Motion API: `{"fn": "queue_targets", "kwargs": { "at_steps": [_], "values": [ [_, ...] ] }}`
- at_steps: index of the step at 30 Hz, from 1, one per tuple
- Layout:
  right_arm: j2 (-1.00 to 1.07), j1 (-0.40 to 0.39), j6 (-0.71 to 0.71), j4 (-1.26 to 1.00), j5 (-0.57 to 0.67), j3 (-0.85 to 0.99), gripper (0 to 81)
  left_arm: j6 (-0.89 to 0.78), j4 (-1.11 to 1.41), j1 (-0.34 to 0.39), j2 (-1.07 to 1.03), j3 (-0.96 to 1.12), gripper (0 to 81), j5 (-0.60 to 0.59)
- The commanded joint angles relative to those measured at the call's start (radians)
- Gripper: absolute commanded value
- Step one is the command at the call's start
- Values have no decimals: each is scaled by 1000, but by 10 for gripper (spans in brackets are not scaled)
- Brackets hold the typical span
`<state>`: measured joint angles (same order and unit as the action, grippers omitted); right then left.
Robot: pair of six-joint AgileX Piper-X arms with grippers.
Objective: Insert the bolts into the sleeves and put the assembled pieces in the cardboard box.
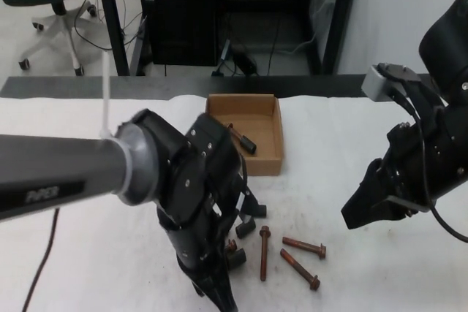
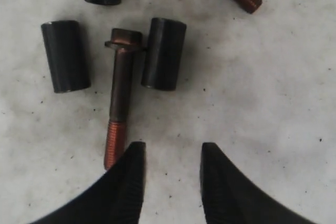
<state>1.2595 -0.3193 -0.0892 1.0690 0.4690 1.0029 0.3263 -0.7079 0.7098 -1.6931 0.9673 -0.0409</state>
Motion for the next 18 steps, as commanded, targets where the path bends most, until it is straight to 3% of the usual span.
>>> {"fn": "queue_targets", "kwargs": {
  "at_steps": [1, 10, 18],
  "values": [
    [-11, 3, 8, 0, 9, 2, 210, 24, 41, 5, -32, 10, 334, 11],
    [-11, 3, 8, 2, 9, 2, 210, 74, 133, 5, -51, 10, 334, 11],
    [-11, 3, 8, 2, 24, 2, 210, 100, 128, 0, -51, 10, 334, 90]
  ]
}}
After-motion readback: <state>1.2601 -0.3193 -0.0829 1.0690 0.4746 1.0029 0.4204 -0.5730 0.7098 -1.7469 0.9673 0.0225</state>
